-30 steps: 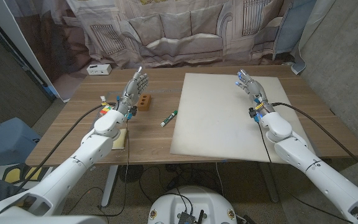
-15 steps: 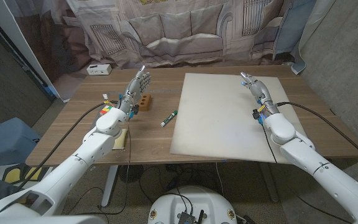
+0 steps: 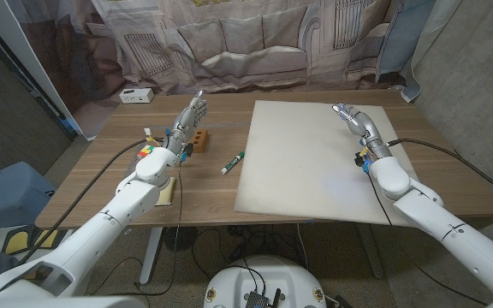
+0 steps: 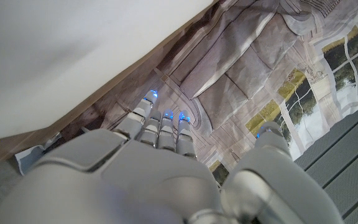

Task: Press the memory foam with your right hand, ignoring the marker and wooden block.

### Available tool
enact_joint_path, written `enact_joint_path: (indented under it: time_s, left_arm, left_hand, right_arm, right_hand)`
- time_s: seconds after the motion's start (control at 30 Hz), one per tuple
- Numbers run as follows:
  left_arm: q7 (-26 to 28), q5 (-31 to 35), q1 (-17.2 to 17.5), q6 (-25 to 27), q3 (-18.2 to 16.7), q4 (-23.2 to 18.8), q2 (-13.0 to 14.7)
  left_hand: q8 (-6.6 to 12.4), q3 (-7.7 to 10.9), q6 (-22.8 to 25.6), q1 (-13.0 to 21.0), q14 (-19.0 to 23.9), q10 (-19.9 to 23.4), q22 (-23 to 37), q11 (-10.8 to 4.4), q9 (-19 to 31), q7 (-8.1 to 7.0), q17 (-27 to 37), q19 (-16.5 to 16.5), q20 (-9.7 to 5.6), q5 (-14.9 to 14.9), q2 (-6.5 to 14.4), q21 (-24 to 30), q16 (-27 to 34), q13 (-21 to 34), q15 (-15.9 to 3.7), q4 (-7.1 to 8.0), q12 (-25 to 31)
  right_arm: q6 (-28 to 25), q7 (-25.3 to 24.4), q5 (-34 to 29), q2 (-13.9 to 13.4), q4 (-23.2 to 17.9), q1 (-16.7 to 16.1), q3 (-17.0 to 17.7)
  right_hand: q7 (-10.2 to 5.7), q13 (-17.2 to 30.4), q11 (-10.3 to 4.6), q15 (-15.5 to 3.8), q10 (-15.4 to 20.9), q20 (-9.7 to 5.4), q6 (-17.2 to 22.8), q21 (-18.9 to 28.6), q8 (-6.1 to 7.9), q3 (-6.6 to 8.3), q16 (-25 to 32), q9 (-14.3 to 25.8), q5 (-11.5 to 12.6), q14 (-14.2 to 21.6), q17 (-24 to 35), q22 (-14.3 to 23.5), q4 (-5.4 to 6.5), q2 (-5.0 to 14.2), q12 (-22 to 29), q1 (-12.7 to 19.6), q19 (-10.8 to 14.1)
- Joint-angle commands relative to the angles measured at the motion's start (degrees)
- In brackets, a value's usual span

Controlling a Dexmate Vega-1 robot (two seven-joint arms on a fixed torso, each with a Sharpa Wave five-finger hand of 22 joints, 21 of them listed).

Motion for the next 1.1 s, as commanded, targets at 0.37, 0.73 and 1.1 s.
enact_joint_path:
  time_s: [0.37,0.73,1.1]
  left_arm:
    - [0.02,0.52,1.75,-0.62,-0.66,-2.61,1.34]
    - [4.68,3.32,5.08,-1.31,-2.0,-6.53,1.99]
    - [5.32,3.6,6.66,-2.02,-2.98,-7.94,2.21]
  left_hand:
    - [0.45,0.56,0.74,0.95,0.53,0.75,0.14,0.23,0.22,1.13,0.16,0.52,0.2,-0.18,0.56,0.23,0.46,-0.03,0.07,-0.24,0.41]
    - [0.83,0.71,2.44,1.48,2.04,2.05,0.13,0.06,0.19,1.06,0.16,1.51,0.31,-0.34,0.86,0.42,0.82,-0.17,-0.1,-0.66,0.83]
    - [0.77,0.75,2.65,1.65,2.14,2.19,0.13,0.09,0.19,1.04,0.15,1.6,0.26,-0.41,0.93,0.37,0.75,-0.21,-0.13,-0.81,0.83]
  right_arm:
    - [-6.39,-4.05,-8.75,-4.03,-1.52,-0.1,-1.49]
    - [-10.57,-4.31,-12.95,-6.49,-4.63,-0.28,-2.02]
    - [-16.48,-1.06,-16.3,-8.76,-7.12,1.09,-3.87]
  right_hand:
    - [-0.84,0.16,-0.93,-0.54,0.44,-0.04,-0.5,0.37,-0.26,0.1,0.23,0.28,0.35,0.74,0.05,0.13,-0.24,0.01,0.17,0.79,0.74]
    - [-0.93,0.12,-1.16,-0.62,2.11,-0.41,0.35,-0.03,-0.02,-0.12,0.56,0.29,0.41,2.09,0.09,0.14,-0.14,-0.1,0.5,0.72,0.59]
    - [-1.26,0.12,-1.04,-0.57,0.34,-0.26,-0.02,-0.79,-0.31,-0.3,-0.35,0.32,0.47,0.04,0.2,0.16,0.12,0.13,-0.4,0.45,-1.3]
